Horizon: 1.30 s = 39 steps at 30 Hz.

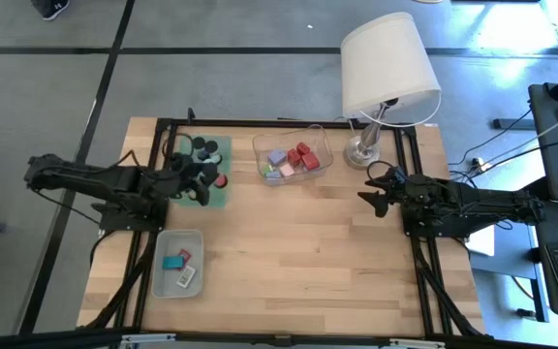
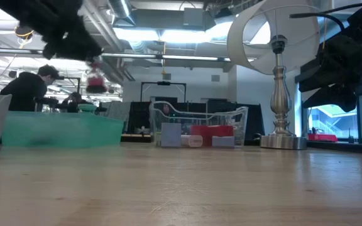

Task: Pick & Place Office items
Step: Put the red hourglass into the green bin

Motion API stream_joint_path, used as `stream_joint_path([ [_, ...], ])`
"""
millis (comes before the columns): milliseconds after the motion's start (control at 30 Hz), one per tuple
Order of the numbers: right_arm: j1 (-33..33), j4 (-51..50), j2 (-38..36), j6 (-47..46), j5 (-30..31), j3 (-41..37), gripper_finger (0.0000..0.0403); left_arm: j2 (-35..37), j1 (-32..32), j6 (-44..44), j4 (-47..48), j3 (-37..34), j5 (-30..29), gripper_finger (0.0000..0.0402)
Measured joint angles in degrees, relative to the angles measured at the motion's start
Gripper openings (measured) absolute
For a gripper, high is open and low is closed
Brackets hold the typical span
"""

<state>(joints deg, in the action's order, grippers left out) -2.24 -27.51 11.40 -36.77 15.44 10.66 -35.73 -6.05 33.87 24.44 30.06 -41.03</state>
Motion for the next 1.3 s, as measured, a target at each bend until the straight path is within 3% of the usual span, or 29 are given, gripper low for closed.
stream_joint_path([
  [233, 0.0, 0.0, -0.02, 0.0, 0.02, 0.0, 0.0307, -0.82, -5.01, 5.94, 11.41, -0.02, 0.33, 0.0206],
  [533, -0.01, 0.0, -0.01, 0.0, 0.04, 0.0, 0.0306, -2.13, -7.14, 8.44, 16.8, -1.06, -6.92, 0.0208],
  [767, 0.0, 0.0, -0.01, 0.0, 0.09, 0.0, 0.0306, -2.12, -7.14, 12.48, 12.4, -5.63, -7.29, 0.0209],
  [1300, 0.0, 0.0, -0.02, 0.0, 0.18, 0.0, 0.0306, -2.54, -6.92, 9.7, -1.24, -14.28, -8.34, 0.021],
])
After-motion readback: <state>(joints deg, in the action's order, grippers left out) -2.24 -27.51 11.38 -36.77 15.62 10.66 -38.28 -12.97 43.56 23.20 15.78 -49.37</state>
